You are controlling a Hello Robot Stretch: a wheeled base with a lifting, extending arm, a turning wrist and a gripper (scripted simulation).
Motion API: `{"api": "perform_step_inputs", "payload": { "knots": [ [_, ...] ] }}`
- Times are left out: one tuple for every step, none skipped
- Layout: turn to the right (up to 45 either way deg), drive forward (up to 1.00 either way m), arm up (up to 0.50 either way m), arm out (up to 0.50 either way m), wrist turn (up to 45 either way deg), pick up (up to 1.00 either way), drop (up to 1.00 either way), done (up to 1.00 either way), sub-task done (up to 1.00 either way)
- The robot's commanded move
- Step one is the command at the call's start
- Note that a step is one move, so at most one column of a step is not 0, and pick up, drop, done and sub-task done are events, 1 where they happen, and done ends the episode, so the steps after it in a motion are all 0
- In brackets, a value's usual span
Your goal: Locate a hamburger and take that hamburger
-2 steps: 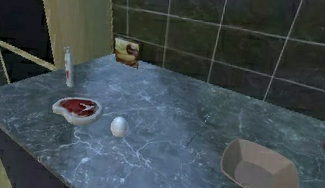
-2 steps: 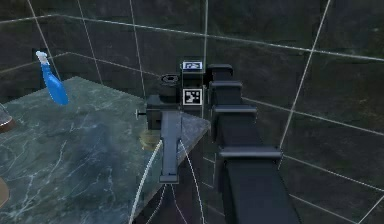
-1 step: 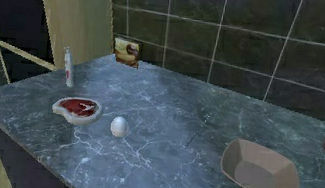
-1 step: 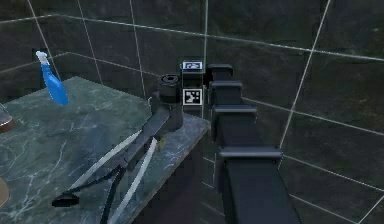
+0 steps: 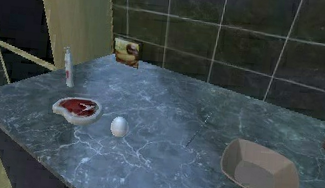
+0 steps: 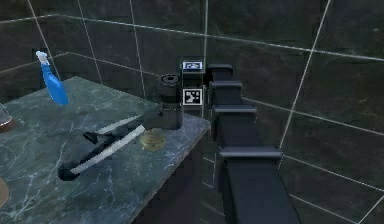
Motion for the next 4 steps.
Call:
{"api": "perform_step_inputs", "payload": {
  "knots": [
    [0.0,0.0,0.0,0.0,45.0,0.0,0.0,0.0,0.0],
    [0.0,0.0,0.0,0.0,21.0,0.0,0.0,0.0,0.0],
    [0.0,0.0,-0.14,0.0,0.0,0.0,0.0,0.0,0.0],
    [0.0,0.0,0.0,0.0,0.0,1.0,0.0,0.0,0.0]
  ]
}}
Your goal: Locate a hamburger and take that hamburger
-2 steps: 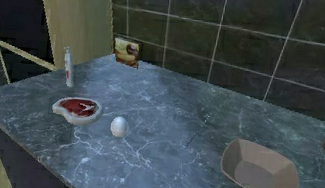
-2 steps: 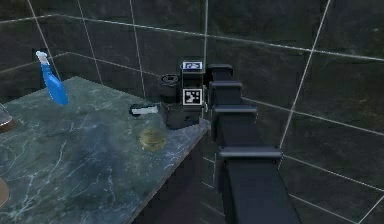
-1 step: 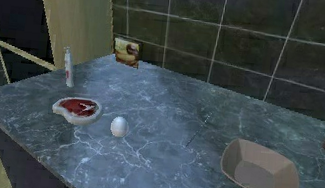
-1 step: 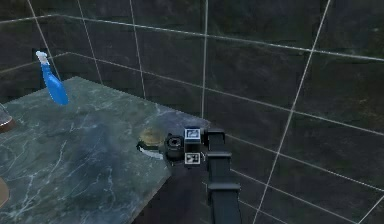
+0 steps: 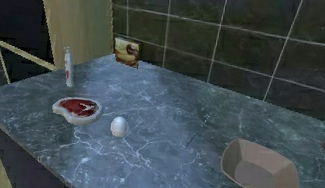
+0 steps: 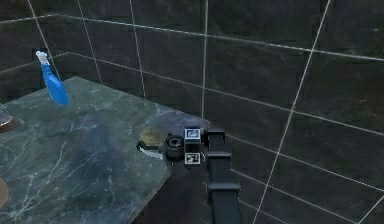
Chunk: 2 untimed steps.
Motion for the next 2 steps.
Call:
{"api": "perform_step_inputs", "payload": {
  "knots": [
    [0.0,0.0,0.1,0.0,0.0,0.0,0.0,0.0,0.0],
    [0.0,0.0,0.0,0.0,0.0,0.0,0.0,1.0,0.0]
  ]
}}
